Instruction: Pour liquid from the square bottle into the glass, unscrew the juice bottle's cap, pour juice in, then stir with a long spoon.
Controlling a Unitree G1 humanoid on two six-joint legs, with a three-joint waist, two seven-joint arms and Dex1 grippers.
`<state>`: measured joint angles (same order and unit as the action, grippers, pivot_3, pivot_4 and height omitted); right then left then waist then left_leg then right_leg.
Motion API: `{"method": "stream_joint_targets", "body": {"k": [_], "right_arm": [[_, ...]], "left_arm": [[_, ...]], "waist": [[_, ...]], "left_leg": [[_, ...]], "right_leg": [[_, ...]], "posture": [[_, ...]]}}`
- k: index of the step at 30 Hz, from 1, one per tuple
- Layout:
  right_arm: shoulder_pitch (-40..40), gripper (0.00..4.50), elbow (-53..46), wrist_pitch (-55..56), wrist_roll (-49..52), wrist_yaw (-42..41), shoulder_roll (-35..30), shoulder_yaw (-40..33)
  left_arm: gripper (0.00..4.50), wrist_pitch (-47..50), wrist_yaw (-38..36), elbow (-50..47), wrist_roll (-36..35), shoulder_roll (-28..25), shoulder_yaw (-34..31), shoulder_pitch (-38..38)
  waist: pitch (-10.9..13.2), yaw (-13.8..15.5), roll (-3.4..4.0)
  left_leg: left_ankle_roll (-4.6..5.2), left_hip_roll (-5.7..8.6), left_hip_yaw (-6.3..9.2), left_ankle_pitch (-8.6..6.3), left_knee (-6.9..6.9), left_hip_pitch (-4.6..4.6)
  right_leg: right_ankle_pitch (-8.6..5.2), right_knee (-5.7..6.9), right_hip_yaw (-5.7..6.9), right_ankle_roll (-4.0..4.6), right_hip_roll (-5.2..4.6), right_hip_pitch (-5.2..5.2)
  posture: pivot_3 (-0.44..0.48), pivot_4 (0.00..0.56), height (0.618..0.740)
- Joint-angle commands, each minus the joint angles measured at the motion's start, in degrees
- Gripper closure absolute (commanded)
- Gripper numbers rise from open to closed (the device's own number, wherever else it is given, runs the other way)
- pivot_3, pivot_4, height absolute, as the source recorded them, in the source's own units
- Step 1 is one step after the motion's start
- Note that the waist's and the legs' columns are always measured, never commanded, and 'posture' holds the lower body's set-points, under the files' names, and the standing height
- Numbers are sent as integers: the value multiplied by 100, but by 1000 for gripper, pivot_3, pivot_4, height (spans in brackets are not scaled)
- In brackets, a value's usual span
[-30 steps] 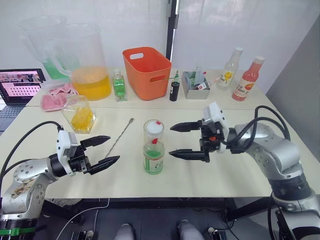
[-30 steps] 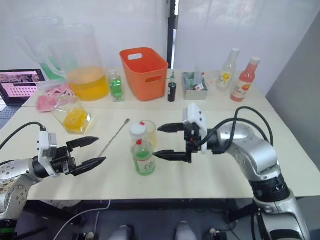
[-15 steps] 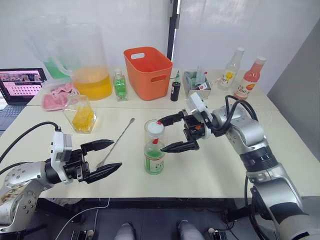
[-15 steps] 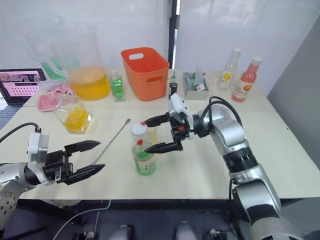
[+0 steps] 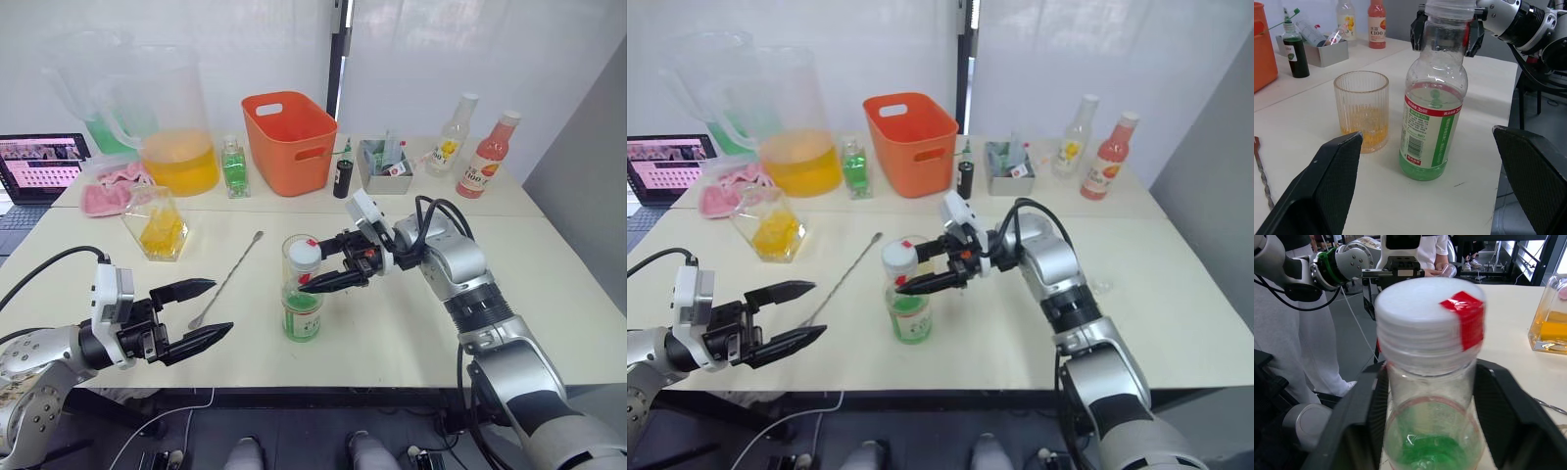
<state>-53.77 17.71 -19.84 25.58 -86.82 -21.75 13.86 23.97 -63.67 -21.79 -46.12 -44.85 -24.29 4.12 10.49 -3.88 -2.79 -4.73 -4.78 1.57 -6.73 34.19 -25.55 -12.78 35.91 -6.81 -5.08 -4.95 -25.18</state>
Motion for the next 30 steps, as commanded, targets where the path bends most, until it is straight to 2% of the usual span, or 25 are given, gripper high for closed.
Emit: {"method": "stream_joint_targets", "body": {"k": [1, 5, 13, 19, 27, 30], "right_arm": [[162, 3214, -525, -307, 247, 169, -105, -306], [532, 3214, -1261, -771, 439, 454, -256, -472], [1791, 3214, -3778, -2008, 678, 2890, -407, -1268], [2288, 3214, -5295, -3209, 910, 4770, -124, -1568], [2808, 3214, -6111, -3897, 1068, 6249, 435, -1432], [2821, 3214, -6226, -4036, 1013, 6514, 407, -1425]], "left_arm": [[0, -85, -34, -20, -7, -51, -22, -143], [0, -145, -82, 89, 38, -5, 70, -252], [0, -202, -303, 497, 189, 47, 470, -695], [0, -236, -597, 918, 287, 53, 864, -1138], [0, -213, -933, 1299, 389, 55, 1186, -1555], [0, -203, -993, 1358, 410, 47, 1223, -1627]], "waist": [[0, 6, 0], [0, 3, 0], [0, 13, -1], [-1, 11, -2], [-1, 1, -2], [-1, -4, -2]], "left_leg": [[0, 0, 0, 0, 0, 0], [0, 0, 0, 0, 0, 0], [-1, 0, 0, 0, 0, -2], [-1, 0, 0, -1, 0, -2], [1, -1, 1, 1, 0, -3], [1, -1, 1, 1, 0, -4]], "right_leg": [[0, 0, 0, 0, 0, 0], [0, 0, -1, 0, 0, -1], [-2, 1, -2, 3, 0, -5], [-2, 0, -5, 7, 0, -6], [-2, -3, -4, 7, 0, -3], [-1, -3, -4, 7, 0, -4]], "posture": [[0, 150, 717], [0, 150, 717], [0, 150, 717], [0, 150, 717], [0, 150, 717], [0, 150, 717]]}}
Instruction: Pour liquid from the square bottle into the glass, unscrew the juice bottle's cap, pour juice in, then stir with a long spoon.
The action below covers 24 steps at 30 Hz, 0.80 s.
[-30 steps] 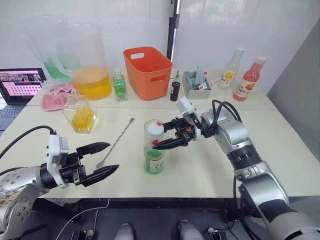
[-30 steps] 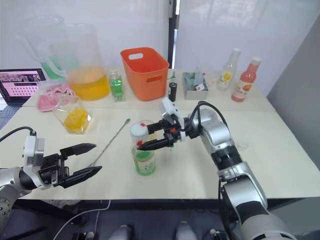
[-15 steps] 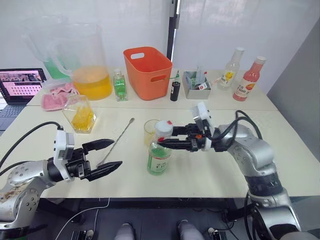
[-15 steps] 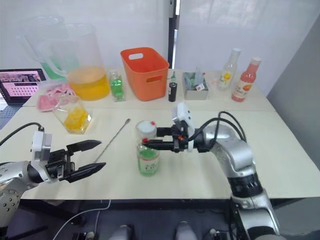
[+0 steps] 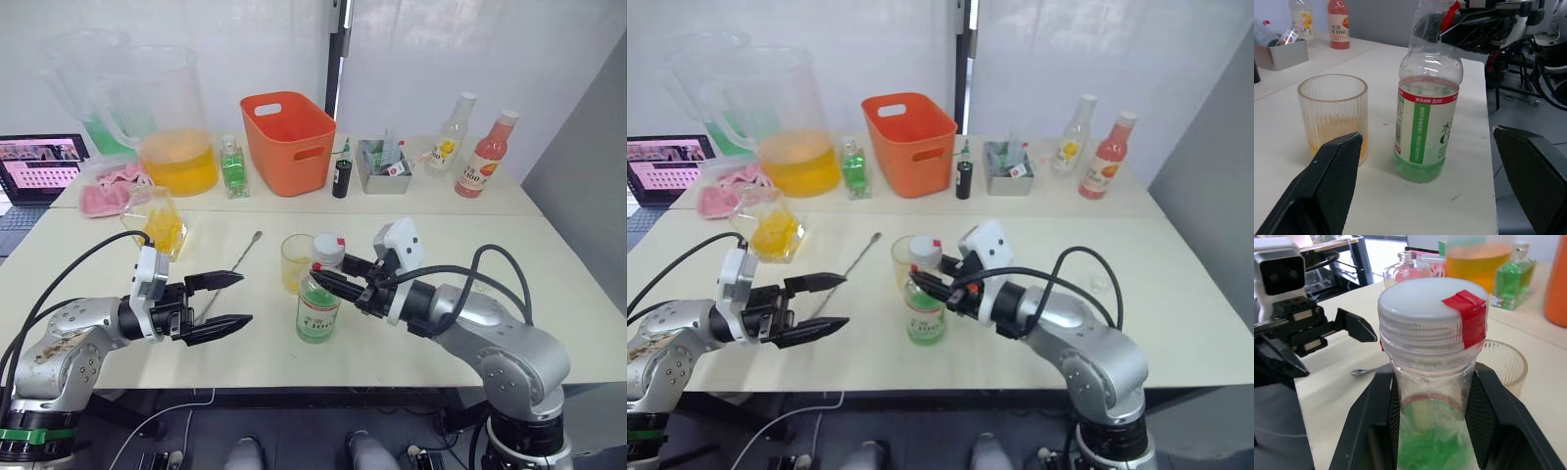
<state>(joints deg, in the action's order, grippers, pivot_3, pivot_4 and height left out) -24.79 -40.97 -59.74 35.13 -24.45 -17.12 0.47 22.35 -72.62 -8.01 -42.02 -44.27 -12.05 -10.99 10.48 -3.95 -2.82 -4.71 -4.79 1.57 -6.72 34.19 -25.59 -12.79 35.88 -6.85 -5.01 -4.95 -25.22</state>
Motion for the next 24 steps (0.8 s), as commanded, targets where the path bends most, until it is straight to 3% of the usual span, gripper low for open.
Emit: {"method": "stream_joint_targets", "body": {"k": [1, 7, 9, 15, 18, 20, 24], "right_arm": [[-73, 3214, -384, -80, 42, 330, -88, -64], [30, 3214, -374, -232, 267, 486, -30, -7], [50, 2177, -348, -247, 370, 465, -44, -11], [-45, 65, -232, -207, 823, 45, -418, -204], [-2, 25, 79, 666, 513, -1062, -1256, -160], [71, 25, 739, 1937, -167, -2251, -1978, 169], [-272, 25, 1786, 2955, -336, -3248, -2089, 397]], "left_arm": [[0, -40, -108, 5, 15, -9, 16, -148], [0, -7, -155, 29, 56, -19, 82, -241], [0, -3, -161, 38, 62, -27, 88, -256], [0, 141, -55, -121, -33, -52, -41, -151], [0, 174, 77, -211, -29, -27, -107, -72], [0, 177, 166, -309, -34, -1, -135, 18], [0, 170, 333, -490, -55, 11, -237, 194]], "waist": [[0, 4, 0], [0, 7, 0], [0, 6, 0], [0, 5, 0], [0, 22, 0], [0, 21, -1], [-1, -18, -3]], "left_leg": [[0, 0, 0, 0, 0, 0], [3, 0, 1, 2, 0, 0], [12, 0, 1, 7, 0, 1], [27, -1, 1, 17, 0, 1], [27, -1, 0, 17, 0, 0], [26, 1, -1, 16, 1, 1], [4, 1, -1, 2, 2, 8]], "right_leg": [[0, 0, 0, 0, 0, 1], [0, -2, 1, 0, 0, 4], [0, -2, 0, 0, 0, 4], [0, -2, 0, 0, 0, 4], [0, -6, 1, 0, -1, 7], [-1, -12, 1, 0, -4, 10], [-1, -17, 3, -1, -5, 15]], "posture": [[0, 150, 717], [0, 150, 717], [0, 150, 717], [0, 150, 717], [0, 150, 717], [0, 150, 717], [0, 150, 717]]}}
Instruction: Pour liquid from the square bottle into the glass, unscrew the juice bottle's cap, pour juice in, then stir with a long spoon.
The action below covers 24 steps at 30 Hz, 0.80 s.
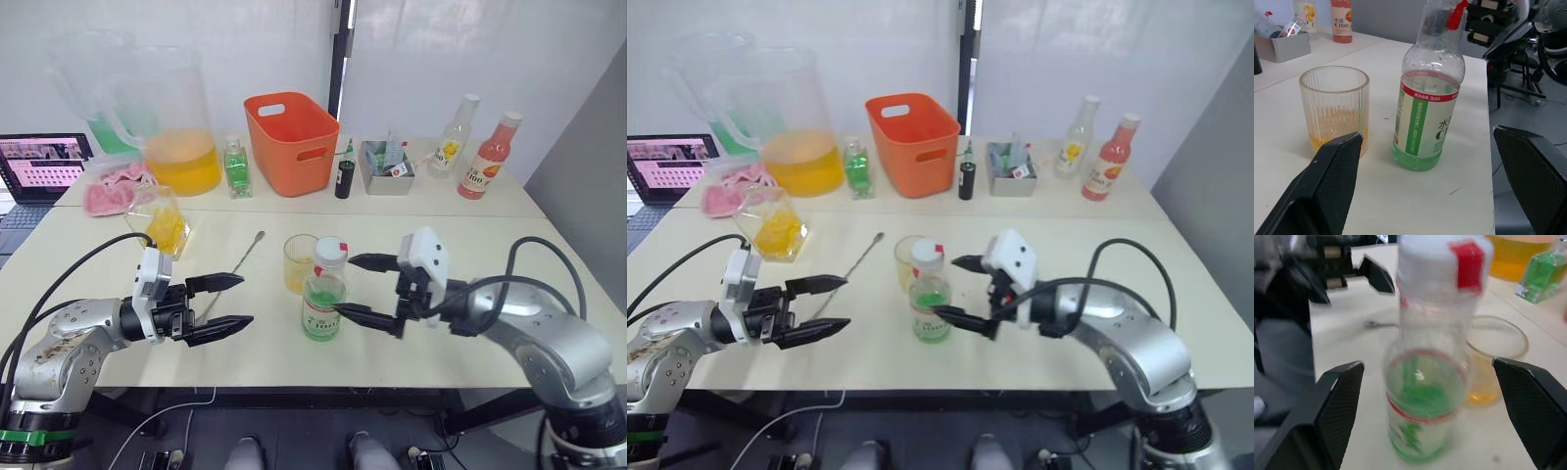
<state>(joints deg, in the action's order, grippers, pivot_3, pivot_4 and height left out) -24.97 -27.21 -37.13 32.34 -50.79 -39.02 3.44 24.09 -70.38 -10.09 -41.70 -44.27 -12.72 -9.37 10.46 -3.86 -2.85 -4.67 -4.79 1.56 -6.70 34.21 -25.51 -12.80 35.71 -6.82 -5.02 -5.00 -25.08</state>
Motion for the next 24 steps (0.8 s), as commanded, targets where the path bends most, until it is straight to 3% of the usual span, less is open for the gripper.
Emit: {"method": "stream_joint_targets", "body": {"k": [1, 4, 16, 24], "right_arm": [[-356, 25, 574, 907, -128, -796, 118, 161], [-814, 25, 1242, 1278, -161, -1308, 290, 303], [-2100, 25, 2986, 1310, -256, -2567, 849, 667], [-2108, 2523, 3085, 1190, -201, -2785, 965, 626]], "left_arm": [[0, -1, 143, -336, -101, 3, -209, 96], [0, 23, 275, -557, -165, -25, -394, 388], [0, 188, 668, -1034, -459, 3, -820, 834], [0, 163, 708, -1053, -442, -4, -832, 889]], "waist": [[0, -38, 1], [1, -69, 1], [1, 14, 1], [1, -2, 2]], "left_leg": [[-3, 0, 0, -2, 0, 0], [37, -3, 1, 23, -3, 0], [37, -3, 1, 24, 0, -2], [37, -3, 1, 24, -3, -3]], "right_leg": [[0, 4, -3, 0, 2, -4], [1, 11, -4, -1, 7, -7], [1, 11, -1, 0, 7, -7], [1, 15, 0, 0, 7, -10]], "posture": [[0, 150, 717], [0, 150, 717], [0, 150, 717], [0, 150, 717]]}}
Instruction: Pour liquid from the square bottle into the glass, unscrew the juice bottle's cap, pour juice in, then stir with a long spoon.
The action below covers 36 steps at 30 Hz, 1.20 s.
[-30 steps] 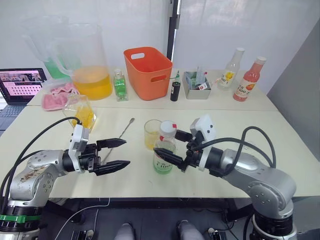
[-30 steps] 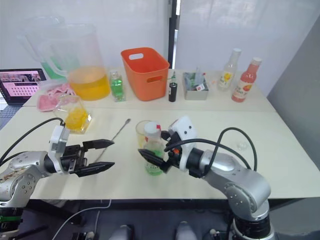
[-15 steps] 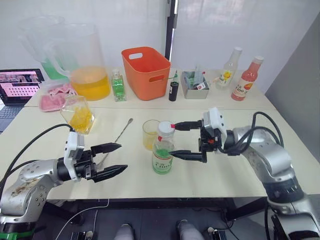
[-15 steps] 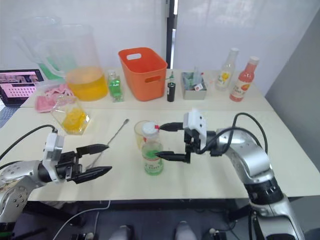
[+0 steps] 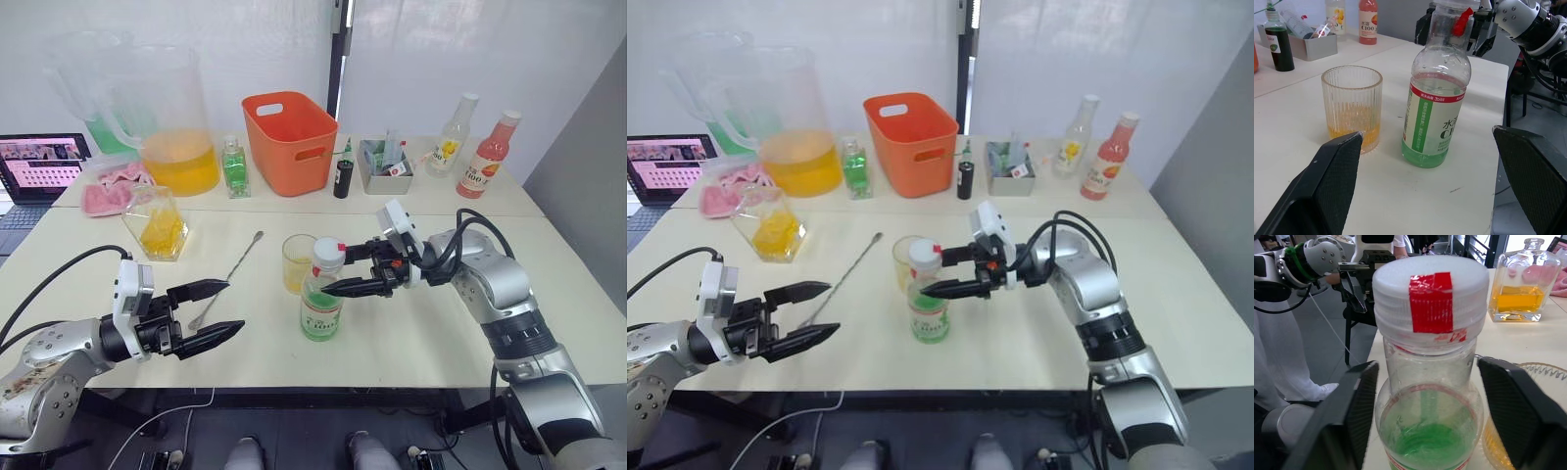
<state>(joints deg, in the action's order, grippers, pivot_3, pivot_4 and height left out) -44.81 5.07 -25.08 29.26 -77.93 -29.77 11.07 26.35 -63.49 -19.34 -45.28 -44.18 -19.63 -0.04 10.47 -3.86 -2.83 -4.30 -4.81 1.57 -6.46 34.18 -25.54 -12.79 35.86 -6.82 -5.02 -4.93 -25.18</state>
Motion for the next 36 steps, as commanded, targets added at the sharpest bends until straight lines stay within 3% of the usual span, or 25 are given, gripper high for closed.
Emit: {"method": "stream_joint_targets", "body": {"k": [1, 4, 11, 17, 23, 29, 36], "right_arm": [[-95, 2852, -188, -57, 151, -54, 44, -175], [89, 3221, -504, -212, 282, 78, 28, -292], [759, 3246, -1745, -714, 381, 1036, -32, -545], [1248, 3246, -3036, -1754, 538, 2595, -25, -863], [1476, 3248, -4076, -2796, 755, 4204, 442, -1013], [1753, 3251, -4529, -3157, 808, 5062, 787, -974], [2013, 3251, -4570, -3052, 700, 5462, 876, -834]], "left_arm": [[0, -66, 15, -114, -79, -9, -125, -57], [0, -86, -14, -60, -53, 5, -66, -103], [0, -105, -122, 102, 25, 41, 179, -340], [0, -144, -347, 375, 103, 9, 358, -567], [0, -106, -613, 636, 176, -42, 546, -871], [0, -38, -849, 871, 246, -140, 669, -1149], [0, -17, -991, 1029, 294, -185, 757, -1360]], "waist": [[0, -2, 0], [0, 2, 0], [0, 36, 0], [0, 33, 0], [0, 21, 0], [0, 30, 0], [-1, 23, -1]], "left_leg": [[-1, 0, 0, -1, 0, 0], [-37, 0, 0, -24, 0, 0], [-41, 1, 0, -26, 1, -2], [-42, 1, 1, -27, 2, -1], [-42, 1, 0, -26, 2, -1], [-40, 1, 1, -26, 3, -4], [-33, 0, 2, -21, 2, -3]], "right_leg": [[0, 0, 0, 0, 0, 0], [0, 0, 0, 0, 0, 0], [0, 1, 0, -1, 0, -1], [0, 1, -1, 0, 0, -2], [0, 0, -3, 0, 0, -3], [0, -1, -4, 1, -1, -1], [0, 0, -3, 1, 0, -1]], "posture": [[0, 150, 717], [0, 150, 717], [0, 150, 717], [0, 150, 717], [0, 150, 717], [0, 150, 717], [0, 150, 717]]}}
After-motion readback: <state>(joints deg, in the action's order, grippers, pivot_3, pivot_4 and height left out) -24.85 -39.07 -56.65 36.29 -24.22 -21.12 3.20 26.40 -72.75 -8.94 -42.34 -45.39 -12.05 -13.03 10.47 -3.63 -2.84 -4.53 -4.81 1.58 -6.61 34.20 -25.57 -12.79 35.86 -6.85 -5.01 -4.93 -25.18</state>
